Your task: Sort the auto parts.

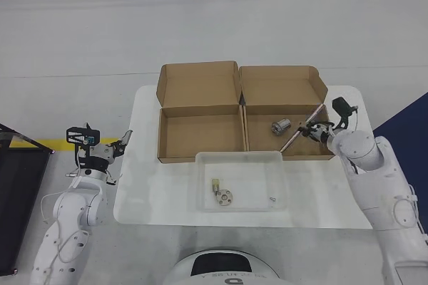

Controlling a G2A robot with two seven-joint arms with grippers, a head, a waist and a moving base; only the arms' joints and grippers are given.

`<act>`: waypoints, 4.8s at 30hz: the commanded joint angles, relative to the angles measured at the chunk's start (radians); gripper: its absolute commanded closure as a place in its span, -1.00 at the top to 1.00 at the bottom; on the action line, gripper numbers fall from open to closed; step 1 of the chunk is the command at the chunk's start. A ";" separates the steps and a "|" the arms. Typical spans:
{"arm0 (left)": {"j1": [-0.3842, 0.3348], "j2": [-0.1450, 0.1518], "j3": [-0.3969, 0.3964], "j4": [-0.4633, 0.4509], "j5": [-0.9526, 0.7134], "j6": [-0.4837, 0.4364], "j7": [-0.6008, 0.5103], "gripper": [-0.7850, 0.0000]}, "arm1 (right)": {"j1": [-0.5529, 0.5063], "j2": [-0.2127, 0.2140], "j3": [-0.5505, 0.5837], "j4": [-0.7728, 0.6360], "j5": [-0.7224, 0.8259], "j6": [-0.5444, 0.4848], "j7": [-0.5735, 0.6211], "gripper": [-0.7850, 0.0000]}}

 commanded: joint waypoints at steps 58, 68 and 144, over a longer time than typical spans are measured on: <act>-0.324 -0.019 0.480 -0.135 0.258 -0.694 -0.301 1.00 | -0.478 0.019 0.318 -0.487 0.106 -0.644 -0.295 1.00; -0.632 -0.088 0.786 0.129 0.065 -0.850 -0.549 1.00 | -0.478 0.019 0.318 -0.487 0.106 -0.644 -0.295 1.00; -0.625 -0.103 0.855 0.148 0.202 -0.672 -0.424 -1.00 | -0.478 0.019 0.318 -0.487 0.106 -0.644 -0.295 1.00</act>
